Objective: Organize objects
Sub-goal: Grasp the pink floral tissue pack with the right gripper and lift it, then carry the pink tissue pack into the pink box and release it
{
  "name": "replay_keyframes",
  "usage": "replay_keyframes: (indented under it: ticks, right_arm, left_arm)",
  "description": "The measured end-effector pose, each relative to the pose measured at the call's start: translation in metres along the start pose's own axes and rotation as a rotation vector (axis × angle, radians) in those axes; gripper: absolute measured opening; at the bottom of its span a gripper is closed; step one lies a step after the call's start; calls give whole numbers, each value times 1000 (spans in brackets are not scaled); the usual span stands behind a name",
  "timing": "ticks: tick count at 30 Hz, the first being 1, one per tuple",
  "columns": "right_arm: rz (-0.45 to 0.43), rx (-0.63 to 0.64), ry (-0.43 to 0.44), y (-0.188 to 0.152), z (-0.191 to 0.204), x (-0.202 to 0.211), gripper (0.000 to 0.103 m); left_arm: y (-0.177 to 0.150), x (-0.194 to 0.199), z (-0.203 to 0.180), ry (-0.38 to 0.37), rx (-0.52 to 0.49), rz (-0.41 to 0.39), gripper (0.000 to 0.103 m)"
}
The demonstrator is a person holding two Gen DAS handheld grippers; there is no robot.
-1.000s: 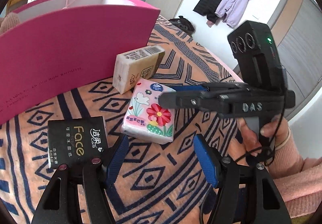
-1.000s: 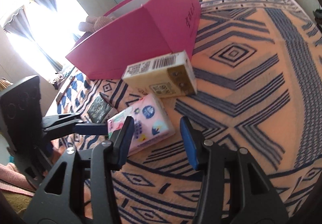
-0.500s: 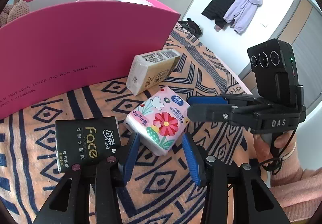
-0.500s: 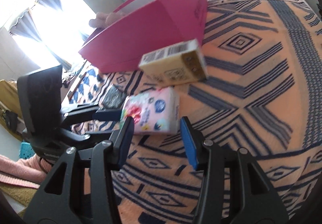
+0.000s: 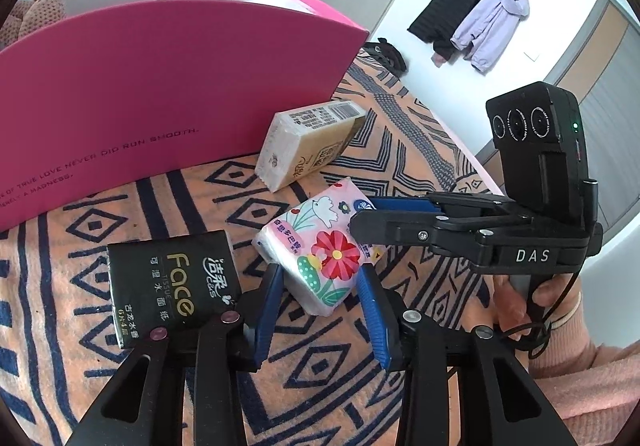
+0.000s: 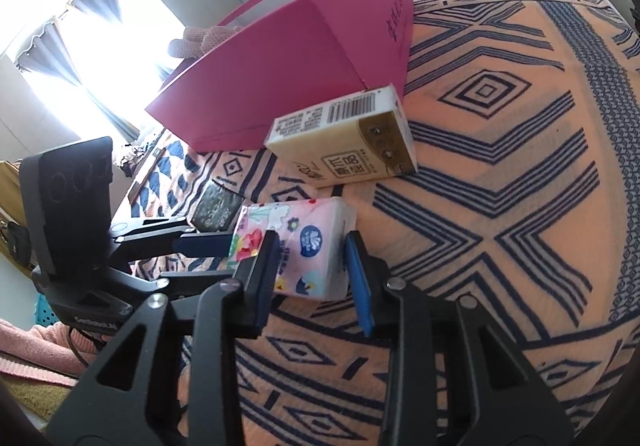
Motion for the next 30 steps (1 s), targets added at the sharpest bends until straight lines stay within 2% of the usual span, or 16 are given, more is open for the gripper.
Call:
replay_keyframes:
  ticks: [11, 30]
  right_arm:
    - [-54, 41, -27, 0, 18, 19, 37]
    - [-137, 124, -26, 30, 51, 43, 37]
  left_arm:
    - [4, 23, -9, 11, -31, -51, 38]
    - [29, 75, -15, 66, -88, -182, 38]
Point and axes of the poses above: each gripper's, at about its wrist camera, not at the fingertips, and x roughly against the way its jaws point, z to its left, y to its top, the point moved 6 cm from there along -x, roughly the way its jaws point, and after that the axes turned 7 degrees about z, right-handed, at the moved point
